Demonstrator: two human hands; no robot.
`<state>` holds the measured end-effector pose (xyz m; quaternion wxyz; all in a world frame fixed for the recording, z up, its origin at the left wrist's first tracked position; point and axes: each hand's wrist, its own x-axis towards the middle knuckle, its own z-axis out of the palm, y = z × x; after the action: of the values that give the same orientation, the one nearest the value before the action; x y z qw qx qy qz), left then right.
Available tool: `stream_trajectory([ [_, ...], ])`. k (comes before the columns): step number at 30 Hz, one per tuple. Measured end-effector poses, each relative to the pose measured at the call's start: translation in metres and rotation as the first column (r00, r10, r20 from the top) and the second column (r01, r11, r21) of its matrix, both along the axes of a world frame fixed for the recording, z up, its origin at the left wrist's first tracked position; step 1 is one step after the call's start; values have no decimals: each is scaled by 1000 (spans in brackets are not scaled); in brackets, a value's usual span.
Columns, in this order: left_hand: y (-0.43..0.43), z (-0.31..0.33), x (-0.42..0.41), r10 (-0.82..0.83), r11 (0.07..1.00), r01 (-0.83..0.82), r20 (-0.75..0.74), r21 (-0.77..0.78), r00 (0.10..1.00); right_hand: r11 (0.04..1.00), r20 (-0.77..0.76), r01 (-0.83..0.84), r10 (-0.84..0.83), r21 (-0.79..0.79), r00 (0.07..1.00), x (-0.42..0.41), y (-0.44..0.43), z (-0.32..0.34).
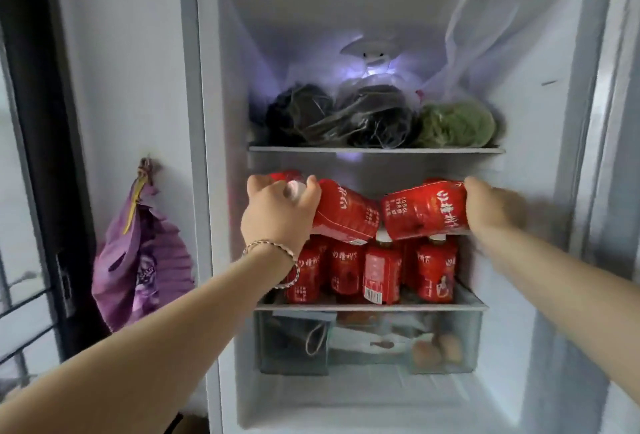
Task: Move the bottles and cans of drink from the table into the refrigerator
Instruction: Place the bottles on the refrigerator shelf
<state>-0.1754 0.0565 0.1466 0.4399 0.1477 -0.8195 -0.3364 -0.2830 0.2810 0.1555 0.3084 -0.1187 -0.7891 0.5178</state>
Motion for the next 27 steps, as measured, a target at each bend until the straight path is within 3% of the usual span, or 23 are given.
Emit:
stream_trajectory([
  [4, -7, -9, -42, -1, 999, 0, -21, -45, 1000, 977, -14, 69, -73, -200, 997, -40, -23, -15],
  [6, -12, -8, -61, 6, 1000, -6, -5, 1, 1000, 972, -15, 89, -94, -219, 995, -54, -29, -17],
  [9, -19, -4, -87, -10, 998, 6, 62, 63, 998, 998, -54, 49, -51, -45, 997, -69, -35, -15],
  [13, -22, -7, -122, 70, 993, -88, 204, 79, 976, 997, -11, 14, -14, 70, 1000, -93, -41, -24],
  [16, -18, -15, -146, 177, 983, -153, 314, -99, 933, 919, 78, -41, 11, 393, 997, -111, -52, -25],
  [19, -17, -14, -173, 237, 958, -130, 455, -254, 858, 802, 223, -157, 30, 576, 974, -129, -63, -14],
  [23, -22, -1, -199, 195, 933, 56, 634, -354, 748, 706, 352, -405, 230, 581, 907, -151, -75, -8],
  [25, -19, 2, -202, 152, 925, 116, 633, -362, 759, 657, 393, -496, 313, 568, 865, -150, -77, -7],
  [27, -16, 0, -196, 107, 940, 97, 552, -328, 827, 630, 396, -534, 361, 564, 844, -143, -79, -7],
])
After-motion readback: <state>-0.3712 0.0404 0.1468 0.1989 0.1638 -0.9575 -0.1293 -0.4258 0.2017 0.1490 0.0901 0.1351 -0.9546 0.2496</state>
